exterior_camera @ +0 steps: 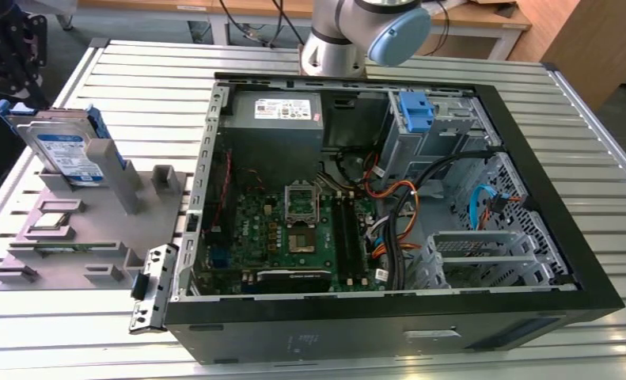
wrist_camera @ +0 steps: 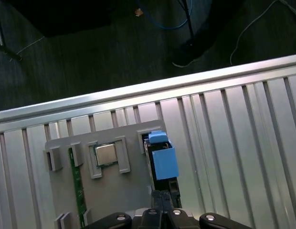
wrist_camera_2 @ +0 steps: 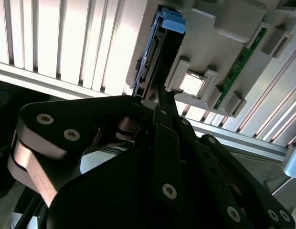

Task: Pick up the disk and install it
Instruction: 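Pick up the disk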

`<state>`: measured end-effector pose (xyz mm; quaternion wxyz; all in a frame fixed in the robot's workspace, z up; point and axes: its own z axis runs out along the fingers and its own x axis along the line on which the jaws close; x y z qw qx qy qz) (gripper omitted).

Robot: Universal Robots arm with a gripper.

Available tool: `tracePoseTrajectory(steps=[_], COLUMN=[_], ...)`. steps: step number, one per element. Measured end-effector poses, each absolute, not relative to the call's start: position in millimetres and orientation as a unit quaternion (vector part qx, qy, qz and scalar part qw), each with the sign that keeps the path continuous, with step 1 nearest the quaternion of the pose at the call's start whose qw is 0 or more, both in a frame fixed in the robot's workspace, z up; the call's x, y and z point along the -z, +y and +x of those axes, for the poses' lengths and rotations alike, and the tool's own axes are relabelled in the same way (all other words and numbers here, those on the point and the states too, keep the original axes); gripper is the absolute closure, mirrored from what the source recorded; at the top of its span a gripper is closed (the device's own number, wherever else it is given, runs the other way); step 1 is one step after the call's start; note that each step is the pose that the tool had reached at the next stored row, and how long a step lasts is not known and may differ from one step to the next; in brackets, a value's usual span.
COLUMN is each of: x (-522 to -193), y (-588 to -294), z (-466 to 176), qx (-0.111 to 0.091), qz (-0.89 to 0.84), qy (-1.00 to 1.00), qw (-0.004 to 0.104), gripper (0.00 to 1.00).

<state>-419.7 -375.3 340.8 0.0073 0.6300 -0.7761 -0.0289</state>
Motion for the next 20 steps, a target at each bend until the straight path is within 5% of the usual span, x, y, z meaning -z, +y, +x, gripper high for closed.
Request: tracePoseTrajectory(steps=[8,15,20], x=[-337.5,-337.2,-337.2], y=[-375.3,-375.3,-375.7], z=[-417.7,-417.7,-418.9], qx=[0.031,0.049,0.049], qz=[0.659,0.663,0.663], qy=[-0.751,-0.747,-0.747], qw=[0.006,-0.01,-0.01], gripper=[0.89,0.89,0.89])
